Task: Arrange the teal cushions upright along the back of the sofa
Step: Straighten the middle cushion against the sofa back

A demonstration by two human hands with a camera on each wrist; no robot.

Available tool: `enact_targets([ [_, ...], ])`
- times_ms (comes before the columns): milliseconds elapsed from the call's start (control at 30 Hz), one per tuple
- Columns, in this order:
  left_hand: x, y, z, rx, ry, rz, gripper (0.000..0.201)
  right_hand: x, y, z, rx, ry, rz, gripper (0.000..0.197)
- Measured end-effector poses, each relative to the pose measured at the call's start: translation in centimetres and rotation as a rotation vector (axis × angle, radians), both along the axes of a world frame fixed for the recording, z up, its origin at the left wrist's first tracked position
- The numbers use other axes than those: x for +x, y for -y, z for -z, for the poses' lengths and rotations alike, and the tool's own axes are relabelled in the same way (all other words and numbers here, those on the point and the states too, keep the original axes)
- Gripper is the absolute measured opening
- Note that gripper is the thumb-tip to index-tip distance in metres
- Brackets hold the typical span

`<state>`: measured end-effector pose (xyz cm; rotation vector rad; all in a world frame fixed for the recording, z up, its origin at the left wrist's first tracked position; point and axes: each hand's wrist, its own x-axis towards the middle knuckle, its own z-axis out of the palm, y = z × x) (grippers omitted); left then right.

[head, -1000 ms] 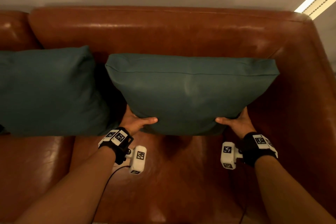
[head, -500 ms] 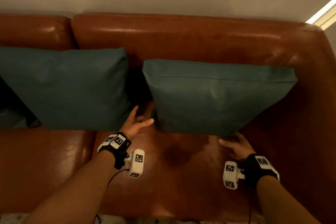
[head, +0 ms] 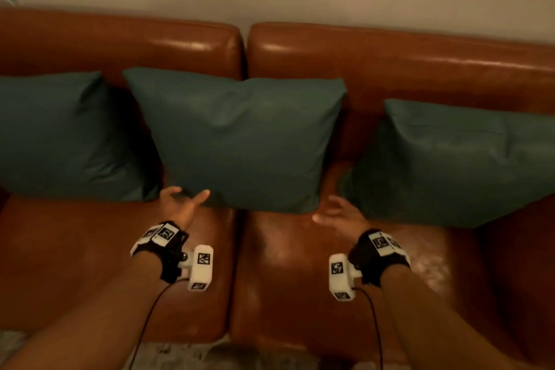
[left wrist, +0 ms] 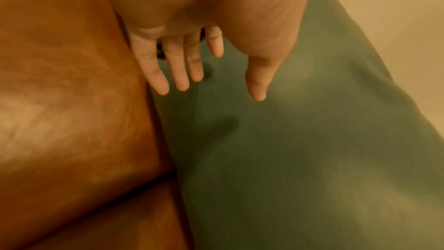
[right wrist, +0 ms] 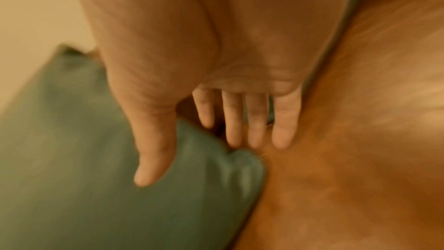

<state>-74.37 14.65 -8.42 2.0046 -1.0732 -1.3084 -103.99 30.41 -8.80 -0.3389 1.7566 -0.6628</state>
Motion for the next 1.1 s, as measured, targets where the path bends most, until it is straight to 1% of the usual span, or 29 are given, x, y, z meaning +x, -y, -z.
enact_targets([
  [67, 2.4, 2.9, -0.4, 0.013, -0.029, 0.042, 0.085, 2.7, 3.3, -0.2, -0.111, -0.039, 0.093, 0.104],
  [133, 3.3, 5.5, -1.2, 0.042, -0.090, 0.074, 0.101, 3.8, 6.2, -0.6, -0.185, -0.129, 0.163, 0.124],
  [200, 3.7, 8.0, -1.9, 0.068, -0.135, 0.139, 0.109, 3.8, 8.4, -0.7, -0.191, -0.224, 0.184, 0.145],
  [233, 3.8, 9.2, -2.1, 0.081, -0.158, 0.176, 0.111, 3.4, 9.3, -0.1, -0.181, -0.233, 0.201, 0.151],
  [300, 3.9, 11.2, -2.0, 0.103, -0.180, 0.243, 0.112, 2.0, 10.4, 2.0, -0.168, -0.199, 0.243, 0.157],
  [333, 3.9, 12.0, -1.9, 0.121, -0.194, 0.267, 0.110, 2.0, 10.8, 1.6, -0.166, -0.149, 0.284, 0.159],
  [367, 3.8, 12.5, -1.9, 0.137, -0.208, 0.283, 0.107, 2.0, 11.0, 1.4, -0.163, -0.092, 0.321, 0.157],
  [400, 3.8, 13.0, -1.7, 0.148, -0.223, 0.285, 0.106, 2.3, 11.3, 0.7, -0.161, -0.043, 0.334, 0.151],
  [433, 3.7, 13.3, -1.6, 0.154, -0.233, 0.279, 0.106, 2.5, 11.5, 0.2, -0.167, 0.008, 0.333, 0.139],
  [500, 3.7, 13.1, -1.5, 0.147, -0.242, 0.277, 0.102, 2.8, 11.5, 0.2, -0.202, 0.051, 0.347, 0.111],
  [533, 3.8, 12.8, -1.3, 0.134, -0.245, 0.273, 0.099, 3.1, 11.1, 0.1, -0.233, 0.053, 0.361, 0.102],
  [567, 3.9, 12.4, -1.2, 0.116, -0.251, 0.263, 0.095, 3.5, 10.7, 0.1, -0.259, 0.055, 0.378, 0.099],
  [633, 4.2, 11.5, -1.2, 0.077, -0.269, 0.252, 0.095, 4.2, 9.8, -0.1, -0.299, 0.034, 0.393, 0.100],
  [733, 4.3, 10.9, -1.4, 0.037, -0.298, 0.274, 0.108, 4.1, 8.8, -0.5, -0.326, -0.095, 0.374, 0.096],
  [800, 3.9, 10.8, -1.2, 0.037, -0.311, 0.271, 0.108, 3.6, 8.6, -0.6, -0.343, -0.157, 0.356, 0.096],
  [900, 3.2, 10.8, -0.6, 0.066, -0.278, 0.245, 0.100, 3.1, 9.3, 0.2, -0.285, -0.149, 0.308, 0.105],
  [1000, 2.9, 11.3, 0.3, 0.068, -0.259, 0.219, 0.102, 2.5, 10.0, 0.8, -0.253, -0.116, 0.276, 0.126],
  [1033, 2.9, 11.6, 0.5, 0.063, -0.257, 0.203, 0.102, 2.3, 10.2, 0.9, -0.242, -0.126, 0.268, 0.125],
  [1100, 2.4, 12.3, 0.7, 0.063, -0.251, 0.161, 0.099, 1.7, 10.7, 1.5, -0.237, -0.149, 0.271, 0.117],
])
